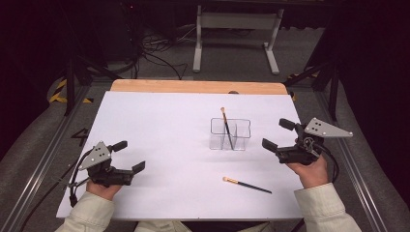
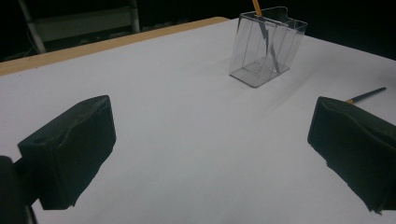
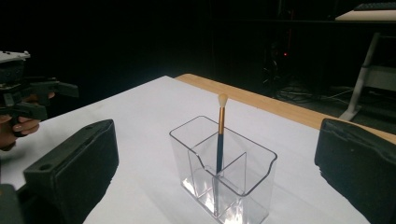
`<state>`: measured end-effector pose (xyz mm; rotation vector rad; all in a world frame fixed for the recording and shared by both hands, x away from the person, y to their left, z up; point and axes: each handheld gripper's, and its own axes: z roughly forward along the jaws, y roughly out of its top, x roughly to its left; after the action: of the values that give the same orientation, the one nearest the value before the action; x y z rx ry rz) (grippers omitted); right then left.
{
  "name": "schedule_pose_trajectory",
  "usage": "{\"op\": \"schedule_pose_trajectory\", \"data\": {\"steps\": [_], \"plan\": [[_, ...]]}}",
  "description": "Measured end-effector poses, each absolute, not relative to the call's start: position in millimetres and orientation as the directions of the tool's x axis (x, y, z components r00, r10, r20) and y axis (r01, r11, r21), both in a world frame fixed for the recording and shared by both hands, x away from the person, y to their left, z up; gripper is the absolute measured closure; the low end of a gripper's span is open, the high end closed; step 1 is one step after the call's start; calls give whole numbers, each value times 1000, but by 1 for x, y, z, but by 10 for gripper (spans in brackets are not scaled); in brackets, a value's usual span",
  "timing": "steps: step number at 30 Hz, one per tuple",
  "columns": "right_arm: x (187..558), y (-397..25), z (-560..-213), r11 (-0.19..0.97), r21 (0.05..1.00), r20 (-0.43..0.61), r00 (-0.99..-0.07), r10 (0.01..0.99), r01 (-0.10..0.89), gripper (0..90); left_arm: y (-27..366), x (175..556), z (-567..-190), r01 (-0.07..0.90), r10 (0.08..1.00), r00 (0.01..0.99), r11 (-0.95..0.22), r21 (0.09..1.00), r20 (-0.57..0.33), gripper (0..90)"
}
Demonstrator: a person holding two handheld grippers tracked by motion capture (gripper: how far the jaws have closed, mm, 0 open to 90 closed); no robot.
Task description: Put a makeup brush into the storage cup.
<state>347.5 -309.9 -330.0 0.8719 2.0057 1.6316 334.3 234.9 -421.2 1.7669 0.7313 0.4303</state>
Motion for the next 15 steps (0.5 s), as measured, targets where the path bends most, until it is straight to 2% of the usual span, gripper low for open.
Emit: {"op": "schedule_pose_trajectory", "data": {"steps": [3, 5, 15], "plan": [[347, -311, -330, 128, 969, 67, -722, 689, 211, 2, 235, 334, -421, 260, 667, 741, -187, 947, -71, 17], [345, -311, -328, 179, 959, 37, -728, 684, 218, 2, 235, 334, -422, 265, 668, 740, -190, 945, -73, 17], [343, -310, -322, 296, 922, -15, -742, 670, 248, 2, 235, 334, -422, 266, 669, 739, -193, 945, -71, 17]]}}
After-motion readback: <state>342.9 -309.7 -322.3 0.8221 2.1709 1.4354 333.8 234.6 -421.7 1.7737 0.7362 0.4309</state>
